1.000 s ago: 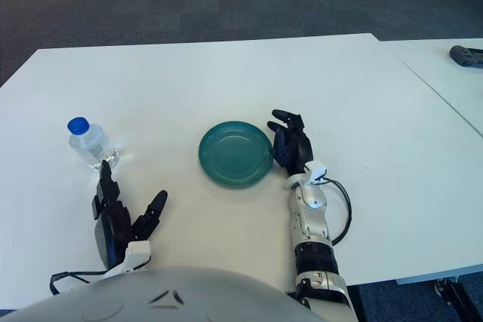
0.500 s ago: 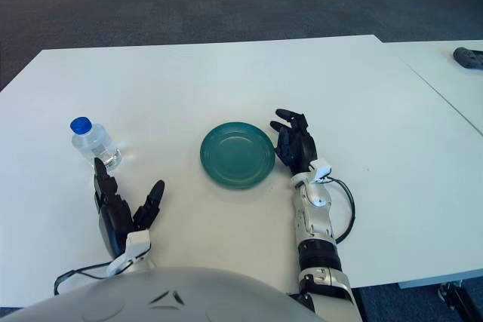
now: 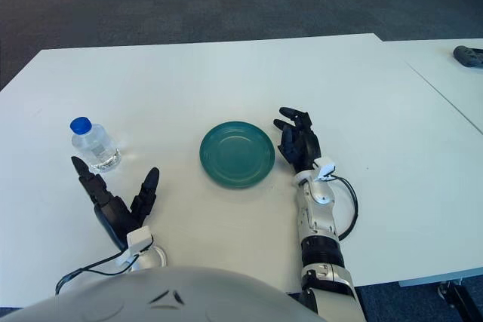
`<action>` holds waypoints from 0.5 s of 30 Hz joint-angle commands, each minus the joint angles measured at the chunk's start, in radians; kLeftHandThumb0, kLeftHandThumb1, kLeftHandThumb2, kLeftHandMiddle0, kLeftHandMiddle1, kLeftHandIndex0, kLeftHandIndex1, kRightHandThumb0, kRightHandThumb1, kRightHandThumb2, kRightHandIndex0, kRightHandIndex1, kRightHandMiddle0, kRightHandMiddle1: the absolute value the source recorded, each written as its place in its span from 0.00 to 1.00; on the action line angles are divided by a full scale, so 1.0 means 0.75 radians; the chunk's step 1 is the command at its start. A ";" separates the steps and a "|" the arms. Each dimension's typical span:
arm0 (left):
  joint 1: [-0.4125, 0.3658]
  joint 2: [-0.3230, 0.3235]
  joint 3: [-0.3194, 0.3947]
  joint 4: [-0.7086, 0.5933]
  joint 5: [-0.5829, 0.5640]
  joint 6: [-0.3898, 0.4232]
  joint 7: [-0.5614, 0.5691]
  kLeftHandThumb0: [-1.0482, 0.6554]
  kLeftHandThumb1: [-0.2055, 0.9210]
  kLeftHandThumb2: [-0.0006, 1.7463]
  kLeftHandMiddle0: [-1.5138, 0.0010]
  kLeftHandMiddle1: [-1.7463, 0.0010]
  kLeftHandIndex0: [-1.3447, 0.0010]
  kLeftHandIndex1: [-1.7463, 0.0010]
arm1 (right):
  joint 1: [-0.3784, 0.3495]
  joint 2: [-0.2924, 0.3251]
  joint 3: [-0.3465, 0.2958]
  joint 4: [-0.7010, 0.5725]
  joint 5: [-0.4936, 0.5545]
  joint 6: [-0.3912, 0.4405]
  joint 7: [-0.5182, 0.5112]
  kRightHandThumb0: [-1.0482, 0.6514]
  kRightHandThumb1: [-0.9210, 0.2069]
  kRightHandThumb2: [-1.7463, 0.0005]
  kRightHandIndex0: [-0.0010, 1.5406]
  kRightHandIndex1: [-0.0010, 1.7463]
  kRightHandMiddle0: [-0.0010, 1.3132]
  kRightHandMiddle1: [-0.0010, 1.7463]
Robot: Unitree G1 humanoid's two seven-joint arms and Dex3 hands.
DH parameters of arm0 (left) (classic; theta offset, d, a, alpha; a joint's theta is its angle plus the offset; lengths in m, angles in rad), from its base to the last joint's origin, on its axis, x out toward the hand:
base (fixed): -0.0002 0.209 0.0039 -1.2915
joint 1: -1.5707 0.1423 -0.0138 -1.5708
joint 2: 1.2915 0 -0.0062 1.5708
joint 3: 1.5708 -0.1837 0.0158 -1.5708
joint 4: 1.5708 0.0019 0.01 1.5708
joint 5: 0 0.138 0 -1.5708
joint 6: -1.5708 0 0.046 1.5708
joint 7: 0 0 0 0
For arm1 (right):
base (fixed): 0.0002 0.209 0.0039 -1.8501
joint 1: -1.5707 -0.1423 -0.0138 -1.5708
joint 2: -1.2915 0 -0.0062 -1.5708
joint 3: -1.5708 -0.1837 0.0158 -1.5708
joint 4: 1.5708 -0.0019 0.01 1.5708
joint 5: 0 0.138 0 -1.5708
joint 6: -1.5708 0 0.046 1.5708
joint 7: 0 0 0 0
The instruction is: Put the bottle into the plate.
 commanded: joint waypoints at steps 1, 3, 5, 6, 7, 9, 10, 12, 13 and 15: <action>-0.268 -0.375 0.000 0.488 -0.065 -0.031 0.110 0.04 1.00 0.03 1.00 1.00 1.00 1.00 | 0.065 0.003 -0.069 0.107 0.091 0.084 0.004 0.31 0.13 0.49 0.32 0.56 0.14 0.70; -0.294 -0.370 0.010 0.501 -0.086 -0.062 0.120 0.05 0.99 0.02 1.00 1.00 1.00 1.00 | 0.063 0.009 -0.073 0.087 0.101 0.090 0.001 0.32 0.17 0.45 0.32 0.56 0.17 0.70; -0.313 -0.371 0.020 0.513 -0.109 -0.082 0.137 0.06 0.99 0.02 1.00 1.00 1.00 1.00 | 0.061 0.013 -0.071 0.065 0.105 0.100 -0.008 0.34 0.21 0.41 0.32 0.57 0.19 0.70; -0.321 -0.371 0.022 0.519 -0.119 -0.087 0.145 0.07 0.99 0.02 1.00 1.00 1.00 1.00 | 0.060 0.013 -0.071 0.057 0.106 0.105 -0.012 0.35 0.21 0.40 0.32 0.57 0.20 0.70; -0.331 -0.376 0.031 0.526 -0.134 -0.087 0.157 0.07 0.99 0.02 1.00 1.00 1.00 1.00 | 0.066 0.018 -0.066 0.031 0.104 0.113 -0.023 0.35 0.22 0.38 0.33 0.57 0.20 0.70; -0.346 -0.380 0.037 0.540 -0.154 -0.086 0.177 0.08 0.99 0.02 1.00 1.00 1.00 1.00 | 0.070 0.021 -0.062 0.005 0.101 0.123 -0.034 0.36 0.23 0.37 0.33 0.58 0.21 0.70; -0.357 -0.380 0.039 0.551 -0.166 -0.086 0.186 0.08 0.99 0.02 1.00 1.00 1.00 1.00 | 0.070 0.021 -0.062 0.000 0.100 0.125 -0.038 0.36 0.24 0.36 0.33 0.58 0.22 0.69; -0.386 -0.382 0.047 0.595 -0.194 -0.095 0.203 0.09 1.00 0.02 1.00 1.00 1.00 1.00 | 0.071 0.017 -0.064 -0.004 0.095 0.134 -0.045 0.36 0.24 0.35 0.33 0.58 0.23 0.69; -0.399 -0.383 0.047 0.613 -0.205 -0.104 0.211 0.09 1.00 0.02 1.00 1.00 1.00 1.00 | 0.075 0.016 -0.063 -0.017 0.091 0.146 -0.051 0.36 0.24 0.35 0.33 0.58 0.23 0.69; -0.420 -0.378 0.040 0.639 -0.220 -0.123 0.224 0.09 1.00 0.02 1.00 1.00 1.00 1.00 | 0.084 0.015 -0.060 -0.048 0.088 0.172 -0.059 0.36 0.25 0.35 0.33 0.58 0.23 0.68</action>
